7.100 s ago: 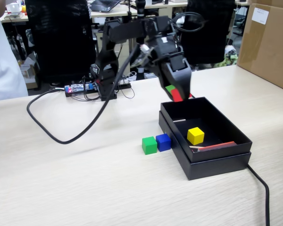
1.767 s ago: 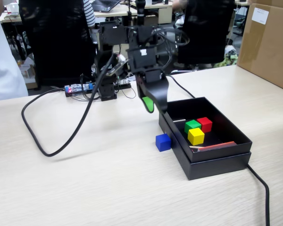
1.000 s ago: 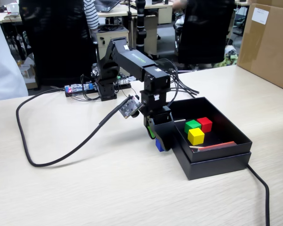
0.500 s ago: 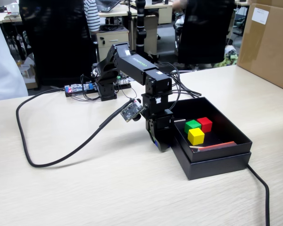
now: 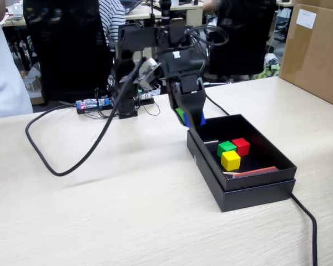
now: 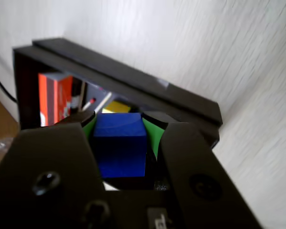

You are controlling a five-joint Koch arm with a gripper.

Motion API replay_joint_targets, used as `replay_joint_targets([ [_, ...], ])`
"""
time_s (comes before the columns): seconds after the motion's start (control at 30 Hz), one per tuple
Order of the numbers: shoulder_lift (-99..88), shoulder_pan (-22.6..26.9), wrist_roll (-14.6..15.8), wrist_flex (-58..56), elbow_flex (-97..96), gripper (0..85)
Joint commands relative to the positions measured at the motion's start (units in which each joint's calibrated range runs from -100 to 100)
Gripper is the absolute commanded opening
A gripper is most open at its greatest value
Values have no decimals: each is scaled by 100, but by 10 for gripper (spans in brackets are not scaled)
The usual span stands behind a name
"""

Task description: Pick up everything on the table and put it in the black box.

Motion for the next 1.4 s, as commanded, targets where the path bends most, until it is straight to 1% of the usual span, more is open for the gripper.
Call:
replay_joint_targets([
  [0.0,37,293,132,-8,670,141],
  [0.2,1850,562,274,-8,1903,141],
  [0.33,2860,645,288,-8,2375,141],
  [0.47,3078,698,332,-8,2257,152],
  [0.5,3032,703,332,-8,2166,233],
  [0.53,2998,703,332,-8,2076,281],
  [0.6,2894,698,332,-8,1903,363],
  [0.63,2734,684,337,-8,1758,420],
  [0.67,2653,684,342,-8,1704,437],
  [0.7,2470,679,366,-8,1640,453],
  [0.77,2091,664,386,1,1577,453],
  [0.93,118,523,410,9,1232,457],
  [1.03,-1225,347,396,9,679,481],
  [1.17,-3015,-112,371,156,-554,496],
  [1.2,-3474,-244,371,346,-1025,496],
  [1.27,-4392,-498,239,942,-2077,496],
  [1.37,-5310,-889,137,1919,-3609,492],
])
